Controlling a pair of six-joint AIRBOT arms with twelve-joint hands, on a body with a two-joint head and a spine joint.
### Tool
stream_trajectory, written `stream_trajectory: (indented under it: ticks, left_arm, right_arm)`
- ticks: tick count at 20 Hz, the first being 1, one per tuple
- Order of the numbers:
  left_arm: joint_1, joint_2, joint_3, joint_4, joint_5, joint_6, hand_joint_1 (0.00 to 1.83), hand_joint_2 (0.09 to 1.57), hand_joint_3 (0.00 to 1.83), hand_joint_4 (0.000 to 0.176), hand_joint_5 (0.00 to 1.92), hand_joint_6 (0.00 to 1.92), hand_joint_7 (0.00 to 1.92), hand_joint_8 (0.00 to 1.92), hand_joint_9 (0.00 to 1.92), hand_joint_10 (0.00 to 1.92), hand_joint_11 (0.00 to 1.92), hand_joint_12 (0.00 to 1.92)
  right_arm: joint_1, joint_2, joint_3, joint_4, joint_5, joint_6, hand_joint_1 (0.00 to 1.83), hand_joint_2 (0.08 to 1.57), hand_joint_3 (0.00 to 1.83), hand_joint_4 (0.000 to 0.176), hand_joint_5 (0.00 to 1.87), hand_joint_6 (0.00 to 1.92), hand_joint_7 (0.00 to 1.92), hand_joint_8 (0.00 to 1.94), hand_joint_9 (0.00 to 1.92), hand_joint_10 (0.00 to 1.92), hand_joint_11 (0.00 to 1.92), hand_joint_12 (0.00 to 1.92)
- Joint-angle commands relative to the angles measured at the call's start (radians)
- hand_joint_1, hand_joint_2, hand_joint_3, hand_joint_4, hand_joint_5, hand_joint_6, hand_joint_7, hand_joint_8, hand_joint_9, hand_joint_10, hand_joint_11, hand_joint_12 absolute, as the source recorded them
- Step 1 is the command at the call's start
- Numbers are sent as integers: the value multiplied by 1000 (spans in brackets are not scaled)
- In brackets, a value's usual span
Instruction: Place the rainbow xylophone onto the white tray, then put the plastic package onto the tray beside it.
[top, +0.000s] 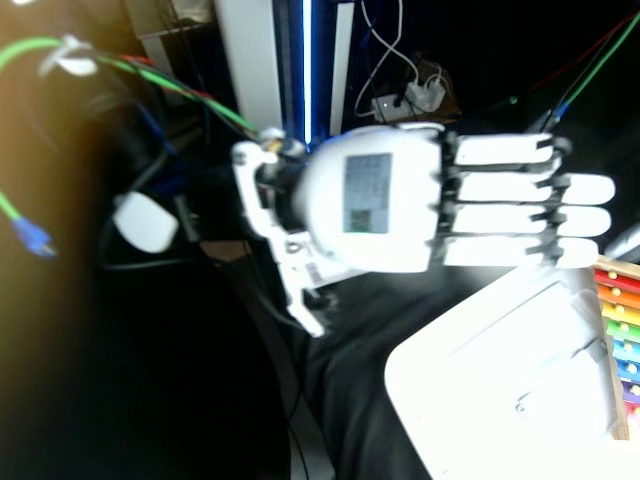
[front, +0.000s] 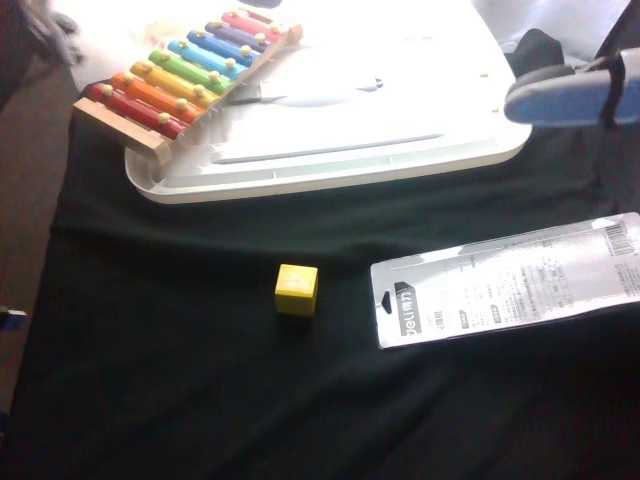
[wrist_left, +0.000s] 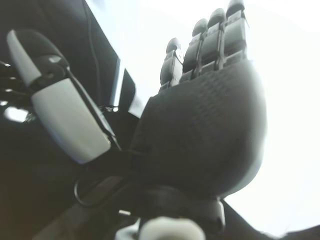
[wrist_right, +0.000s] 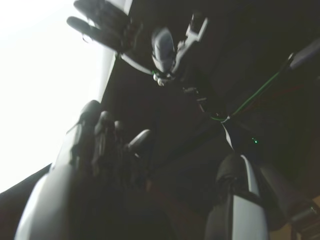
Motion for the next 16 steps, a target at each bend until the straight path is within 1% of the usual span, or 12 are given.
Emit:
stream_trajectory:
  ticks: [1, 2, 3, 6, 7, 8, 9, 10, 11, 12, 15, 16]
  left_arm:
    - [-22, 19, -13, 5, -41, -3, 772, 676, 0, 176, 0, 0, 12, 3, 0, 0, 0, 0]
    - [-38, 49, -47, 61, -20, -3, 765, 654, 0, 176, 0, 0, 30, 10, 0, 0, 0, 0]
    - [-46, 62, -62, 86, -9, -3, 765, 654, 0, 176, 0, 0, 30, 10, 0, 0, 0, 0]
    - [-68, 106, -113, 162, 21, -3, 771, 628, 0, 176, 0, 0, 50, 12, 1, 0, 0, 0]
    - [-81, 137, -148, 206, 38, -3, 783, 656, 0, 176, 0, 0, 54, 10, 0, 0, 0, 0]
    - [-88, 157, -171, 238, 47, -2, 783, 656, 0, 176, 0, 0, 54, 10, 0, 0, 0, 0]
    - [-96, 177, -194, 261, 55, -2, 773, 662, 0, 176, 0, 0, 61, 11, 4, 2, 0, 0]
    - [-102, 203, -220, 283, 62, -2, 791, 711, 20, 166, 0, 0, 56, 5, 3, 1, 0, 0]
    - [-109, 223, -242, 302, 66, -2, 791, 711, 20, 166, 0, 0, 56, 5, 3, 1, 0, 0]
    - [-120, 245, -265, 328, 71, -2, 827, 731, 20, 162, 0, 0, 60, 6, 27, 10, 9, 4]
    - [-147, 299, -329, 415, 98, -2, 805, 712, 6, 173, 0, 0, 75, 9, 62, 20, 54, 23]
    - [-153, 315, -350, 443, 104, -2, 788, 718, 6, 176, 0, 0, 62, 2, 66, 16, 41, 18]
  right_arm:
    - [15, 8, -9, 42, 80, 8, 628, 809, 0, 0, 0, 1141, 66, 6, 26, 6, 0, 222]
    - [15, 22, -18, 27, 67, 8, 633, 800, 0, 0, 0, 1006, 36, 7, 0, 0, 0, 24]
    - [15, 27, -22, 21, 60, 8, 633, 800, 0, 0, 0, 1006, 36, 7, 0, 0, 0, 24]
    - [15, 42, -34, 0, 43, 8, 531, 735, 0, 0, 0, 804, 13, 1, 0, 0, 5, 3]
    - [15, 54, -43, -16, 31, 8, 549, 703, 0, 0, 0, 601, 0, 0, 0, 0, 0, 0]
    - [15, 64, -51, -28, 21, 8, 549, 703, 0, 0, 0, 601, 0, 0, 0, 0, 0, 0]
    - [15, 73, -58, -40, 11, 8, 541, 728, 0, 0, 0, 465, 0, 0, 0, 0, 0, 0]
    - [15, 84, -66, -54, 0, 8, 517, 730, 0, 13, 18, 232, 0, 0, 0, 0, 0, 0]
    - [15, 93, -72, -67, -10, 8, 517, 730, 0, 13, 18, 232, 0, 0, 0, 0, 0, 0]
    - [15, 103, -81, -82, -20, 9, 531, 707, 0, 72, 11, 64, 0, 0, 0, 0, 0, 0]
    - [15, 126, -91, -141, -44, 49, 548, 679, 0, 84, 0, 5, 0, 0, 0, 0, 0, 0]
    - [15, 132, -91, -161, -47, 68, 544, 641, 0, 66, 0, 0, 0, 0, 0, 0, 0, 0]
